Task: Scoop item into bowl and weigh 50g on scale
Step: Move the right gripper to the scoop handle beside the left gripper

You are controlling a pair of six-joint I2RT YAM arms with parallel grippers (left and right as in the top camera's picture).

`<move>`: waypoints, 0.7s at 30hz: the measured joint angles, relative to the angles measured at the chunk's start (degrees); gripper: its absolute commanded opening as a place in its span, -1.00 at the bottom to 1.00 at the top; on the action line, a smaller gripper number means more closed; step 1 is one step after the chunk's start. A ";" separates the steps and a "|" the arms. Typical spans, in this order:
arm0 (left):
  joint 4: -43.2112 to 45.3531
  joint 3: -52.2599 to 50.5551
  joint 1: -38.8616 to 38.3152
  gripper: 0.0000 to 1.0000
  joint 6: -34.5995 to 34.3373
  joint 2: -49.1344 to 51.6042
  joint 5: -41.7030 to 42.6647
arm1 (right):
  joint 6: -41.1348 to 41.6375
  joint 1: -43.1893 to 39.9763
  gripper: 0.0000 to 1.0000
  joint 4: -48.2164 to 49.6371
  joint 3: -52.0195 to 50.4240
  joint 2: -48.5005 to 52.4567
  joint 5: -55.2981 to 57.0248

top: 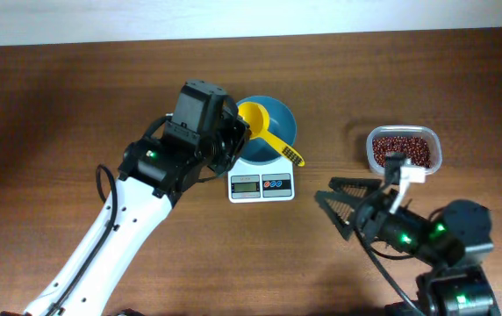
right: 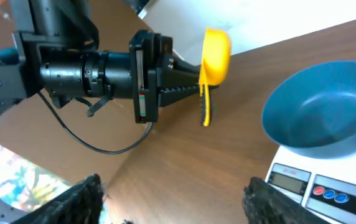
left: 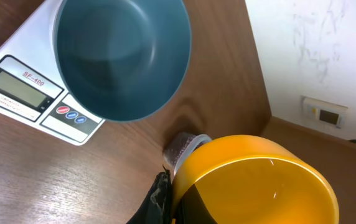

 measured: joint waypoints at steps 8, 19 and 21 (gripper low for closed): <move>-1.03 0.00 -0.35 -1.00 0.02 0.00 0.02 | 0.09 8.35 0.25 10.95 -0.11 8.50 4.63; -2.03 0.00 -0.35 -1.00 0.02 0.00 -0.02 | 0.44 9.01 0.09 15.34 -0.11 13.94 6.32; -2.05 0.00 -0.35 -1.00 0.00 0.00 -0.02 | 0.61 9.03 0.05 16.33 -0.11 14.03 6.49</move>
